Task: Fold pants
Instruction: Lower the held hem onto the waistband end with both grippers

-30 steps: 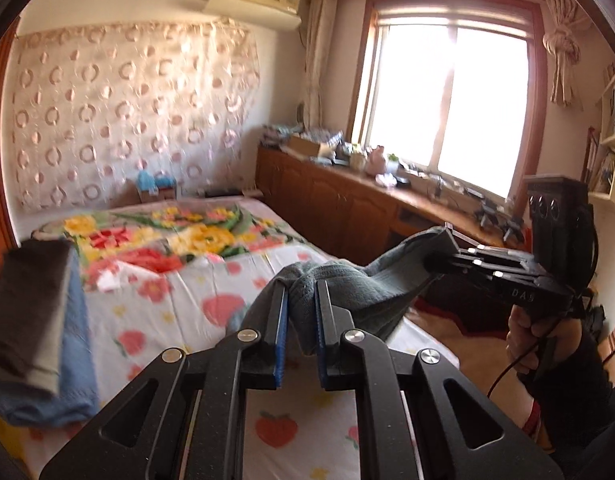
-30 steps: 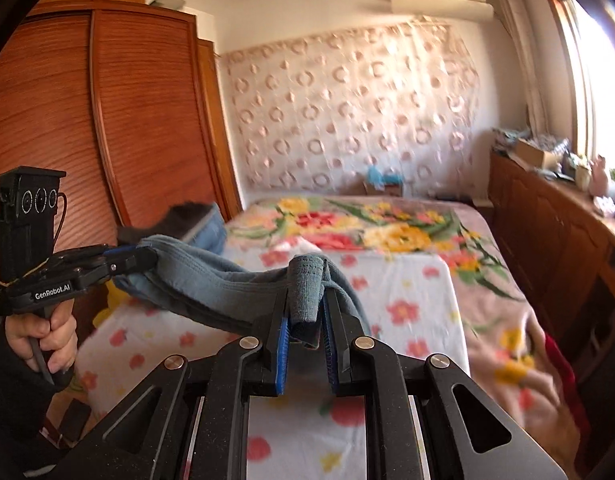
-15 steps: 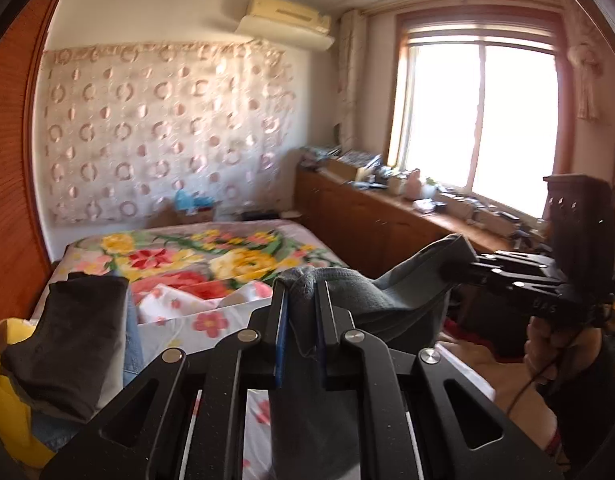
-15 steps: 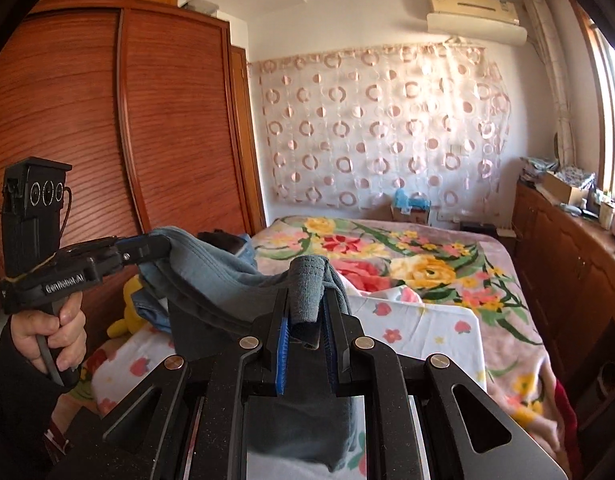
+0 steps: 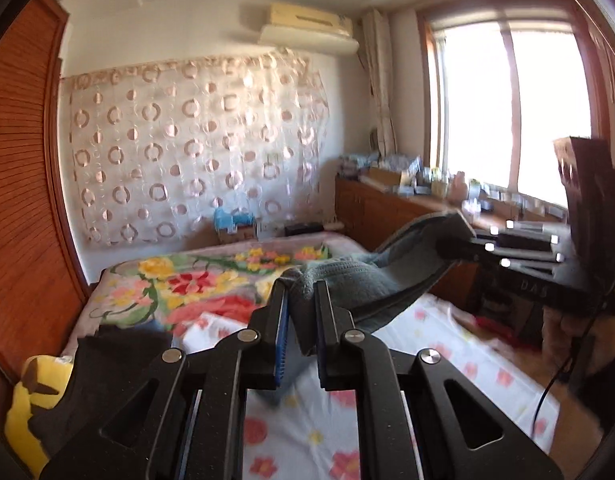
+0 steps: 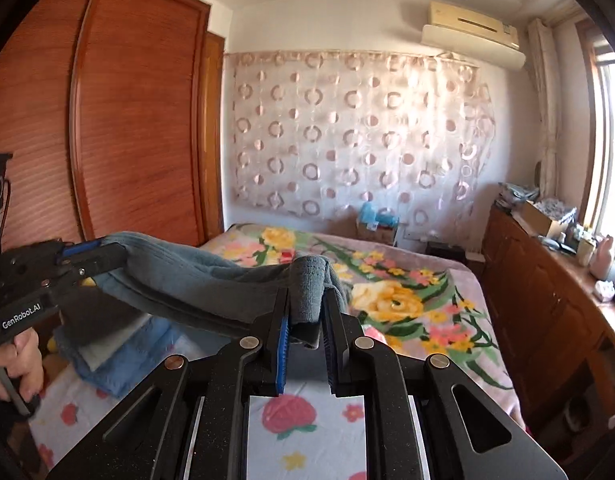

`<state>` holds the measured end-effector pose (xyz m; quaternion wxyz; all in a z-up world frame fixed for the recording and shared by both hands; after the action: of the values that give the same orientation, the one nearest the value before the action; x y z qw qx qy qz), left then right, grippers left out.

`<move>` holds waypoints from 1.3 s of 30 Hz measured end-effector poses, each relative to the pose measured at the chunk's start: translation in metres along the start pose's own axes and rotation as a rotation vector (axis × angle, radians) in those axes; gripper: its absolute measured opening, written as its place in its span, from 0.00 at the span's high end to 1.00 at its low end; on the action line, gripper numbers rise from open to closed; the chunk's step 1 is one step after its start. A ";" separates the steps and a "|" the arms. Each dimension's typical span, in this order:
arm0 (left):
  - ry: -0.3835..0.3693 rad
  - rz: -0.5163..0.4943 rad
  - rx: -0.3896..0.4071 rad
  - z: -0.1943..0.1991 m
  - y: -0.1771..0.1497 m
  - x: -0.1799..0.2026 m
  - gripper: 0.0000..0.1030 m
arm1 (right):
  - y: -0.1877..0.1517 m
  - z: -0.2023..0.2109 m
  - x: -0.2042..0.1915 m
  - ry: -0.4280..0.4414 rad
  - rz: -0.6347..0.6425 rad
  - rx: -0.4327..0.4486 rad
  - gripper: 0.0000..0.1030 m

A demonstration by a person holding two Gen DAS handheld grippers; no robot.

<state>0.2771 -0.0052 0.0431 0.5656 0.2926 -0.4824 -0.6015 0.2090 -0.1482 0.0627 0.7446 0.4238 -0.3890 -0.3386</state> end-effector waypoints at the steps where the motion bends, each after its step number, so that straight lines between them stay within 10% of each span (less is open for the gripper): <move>1: 0.001 -0.010 -0.028 0.000 -0.015 -0.001 0.88 | -0.009 0.000 -0.006 0.009 0.012 -0.015 0.86; 14: -0.034 0.070 -0.272 0.024 -0.155 0.007 0.88 | -0.121 0.014 -0.059 0.203 -0.003 -0.235 0.86; 39: -0.054 0.136 -0.397 0.077 -0.230 0.026 0.88 | -0.168 0.053 -0.058 0.290 -0.120 -0.273 0.86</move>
<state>0.1113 -0.0354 -0.1333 0.6386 0.1259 -0.3878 -0.6527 0.1068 -0.1884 -0.0868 0.8219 0.3854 -0.2023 -0.3674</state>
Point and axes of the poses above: each gripper's, at about its wrist camera, not at the fingertips, and z roughly against the way its jaws point, x to its right, y to its top, the point moved 10 cm from there along -z, roughly the way its jaws point, and after that the axes turned 13 degrees about z, right-handed, at the moved point
